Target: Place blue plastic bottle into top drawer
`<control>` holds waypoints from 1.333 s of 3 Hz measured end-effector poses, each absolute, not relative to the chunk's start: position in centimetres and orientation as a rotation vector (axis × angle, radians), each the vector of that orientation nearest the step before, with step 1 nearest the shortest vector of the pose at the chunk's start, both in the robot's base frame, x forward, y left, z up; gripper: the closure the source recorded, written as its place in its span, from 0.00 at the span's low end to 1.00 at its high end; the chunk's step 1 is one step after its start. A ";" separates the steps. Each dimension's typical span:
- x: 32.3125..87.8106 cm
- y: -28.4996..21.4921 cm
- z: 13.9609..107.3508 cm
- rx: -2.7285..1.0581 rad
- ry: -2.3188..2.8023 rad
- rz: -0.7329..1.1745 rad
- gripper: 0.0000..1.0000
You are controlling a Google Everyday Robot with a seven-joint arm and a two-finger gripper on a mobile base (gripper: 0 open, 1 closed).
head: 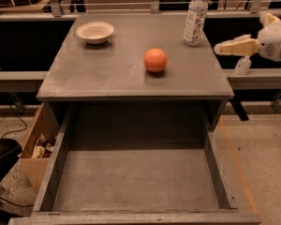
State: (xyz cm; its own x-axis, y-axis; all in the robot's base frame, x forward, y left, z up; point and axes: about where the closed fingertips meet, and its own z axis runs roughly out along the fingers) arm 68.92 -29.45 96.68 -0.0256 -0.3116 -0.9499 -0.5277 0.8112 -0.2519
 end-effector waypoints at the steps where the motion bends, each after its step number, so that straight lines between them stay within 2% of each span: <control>1: 72.1 -26.2 96.9 -0.656 1.550 0.262 0.00; 4: 78.8 -22.8 97.2 -0.606 1.470 0.300 0.00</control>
Offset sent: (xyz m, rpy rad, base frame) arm 0.0880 0.0598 0.0074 0.1381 -0.1095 0.0641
